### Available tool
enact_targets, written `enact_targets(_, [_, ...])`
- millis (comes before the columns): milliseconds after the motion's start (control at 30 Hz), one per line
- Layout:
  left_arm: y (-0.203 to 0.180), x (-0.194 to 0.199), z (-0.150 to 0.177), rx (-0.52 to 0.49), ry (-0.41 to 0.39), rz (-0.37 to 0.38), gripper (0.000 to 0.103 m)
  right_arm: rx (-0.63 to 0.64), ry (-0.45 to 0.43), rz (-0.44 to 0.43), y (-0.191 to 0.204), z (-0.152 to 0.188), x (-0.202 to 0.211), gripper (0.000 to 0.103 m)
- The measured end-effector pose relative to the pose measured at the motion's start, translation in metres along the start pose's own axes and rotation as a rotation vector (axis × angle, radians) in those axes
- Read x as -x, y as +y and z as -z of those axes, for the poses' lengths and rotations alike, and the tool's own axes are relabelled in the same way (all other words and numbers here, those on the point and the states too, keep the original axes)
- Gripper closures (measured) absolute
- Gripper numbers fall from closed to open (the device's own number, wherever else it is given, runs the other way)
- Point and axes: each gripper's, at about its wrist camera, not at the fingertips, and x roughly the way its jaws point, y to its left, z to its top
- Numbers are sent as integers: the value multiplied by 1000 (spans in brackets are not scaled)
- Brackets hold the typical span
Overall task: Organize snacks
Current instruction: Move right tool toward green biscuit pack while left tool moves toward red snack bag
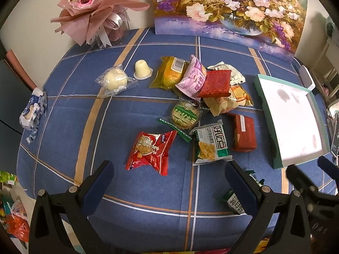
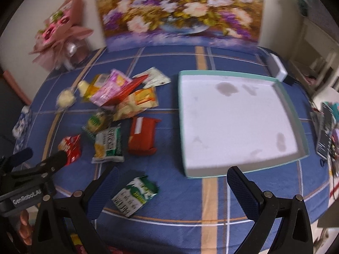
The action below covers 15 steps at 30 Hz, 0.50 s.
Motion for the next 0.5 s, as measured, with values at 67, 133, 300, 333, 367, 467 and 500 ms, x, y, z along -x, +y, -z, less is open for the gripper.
enact_targets(67, [1, -3, 0, 1, 14, 2, 0, 30, 31, -39, 8, 0, -7, 0])
enact_targets(133, [2, -8, 1, 9, 21, -9, 0, 47, 71, -52, 13, 0, -15, 0])
enact_targets(300, [13, -17, 2, 56, 55, 28, 0, 55, 137, -82, 16, 1, -29, 0])
enact_targets(333, [14, -19, 2, 58, 56, 21, 0, 58, 146, -82, 17, 1, -31, 0])
enact_targets(367, [15, -20, 2, 64, 62, 25, 0, 63, 152, -82, 18, 2, -33, 0])
enact_targets(467, [16, -25, 4, 76, 84, 45, 0, 87, 178, -84, 22, 2, -37, 0])
enact_targets(500, [15, -26, 4, 75, 95, 42, 0, 97, 192, -88, 24, 2, -38, 0])
